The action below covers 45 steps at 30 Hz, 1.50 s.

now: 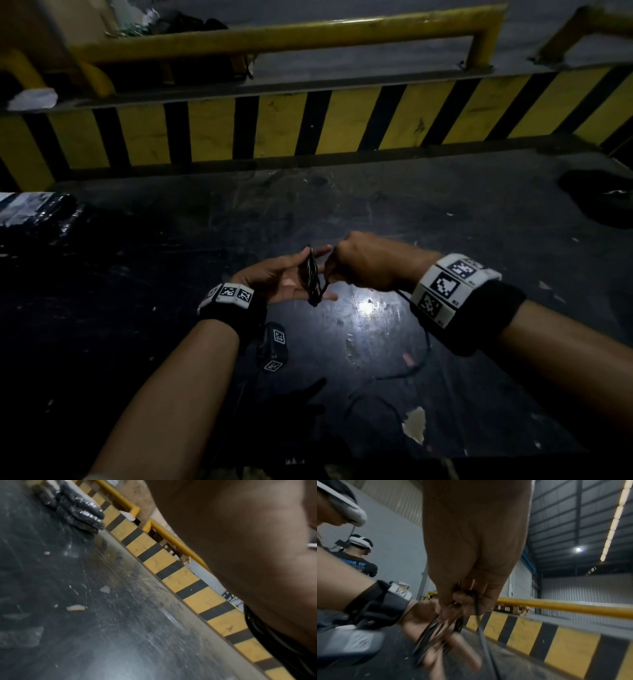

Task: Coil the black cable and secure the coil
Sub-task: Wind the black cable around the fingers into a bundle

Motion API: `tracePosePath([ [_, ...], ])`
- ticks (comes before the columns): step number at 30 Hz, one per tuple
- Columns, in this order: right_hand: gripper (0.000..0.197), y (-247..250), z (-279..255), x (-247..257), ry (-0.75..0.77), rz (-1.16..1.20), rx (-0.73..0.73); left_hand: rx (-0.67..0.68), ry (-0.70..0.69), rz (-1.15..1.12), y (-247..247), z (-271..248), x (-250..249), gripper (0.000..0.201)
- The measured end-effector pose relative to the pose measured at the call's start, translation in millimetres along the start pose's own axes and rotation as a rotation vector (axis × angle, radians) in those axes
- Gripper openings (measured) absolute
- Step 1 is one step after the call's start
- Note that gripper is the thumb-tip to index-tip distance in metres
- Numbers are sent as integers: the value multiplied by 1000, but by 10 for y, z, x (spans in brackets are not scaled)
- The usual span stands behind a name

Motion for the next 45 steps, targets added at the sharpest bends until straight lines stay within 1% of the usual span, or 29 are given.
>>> tracePosePath([
  [4, 19, 250, 66, -2, -2, -58, -43, 69, 100, 105, -75, -52, 40, 53],
  [8, 22, 391, 140, -17, 29, -93, -109, 131, 166, 104, -111, -119, 73, 47],
  [11, 20, 437, 191, -36, 52, -102, -166, 213, 185, 102, -125, -192, 128, 48],
  [15, 16, 416, 241, -64, 77, -94, -249, 333, 163, 77, -165, -273, 174, 49],
  [20, 20, 240, 240, -158, 49, 9, -239, 459, 94, 6, -309, -392, 105, 41],
  [23, 21, 14, 246, -226, -6, 154, -225, 534, 54, -31, -430, -454, 30, 39],
  [27, 19, -352, 182, -228, -112, 291, -208, 573, -26, -14, -560, -464, -107, 39],
  [29, 24, -568, 126, -178, -122, 441, -236, 565, -79, -45, -593, -445, -185, 39],
  [31, 21, -786, 102, -135, -138, 474, -228, 541, -114, -74, -585, -413, -267, 38],
  [33, 22, -972, 90, -95, -147, 418, -206, 502, -129, -112, -540, -369, -348, 38],
  [36, 20, -1066, -26, 48, -115, 358, -131, 431, -144, -107, -406, -296, -426, 38],
  [40, 21, -1083, -189, 182, -40, 318, -154, 328, -121, -125, -173, -211, -390, 38],
  [45, 25, -1003, -302, 264, 33, 182, -213, 151, -56, -163, 31, -152, -158, 42],
])
Point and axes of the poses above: each hand's wrist, its own z-axis towards the middle knuckle, its own y-axis out of the back of the hand, x = y × z, the point moved 2 cm from there along z, towards the middle knuckle, and after that the axes turned 10 degrees about -y, right-handed, at the moved point
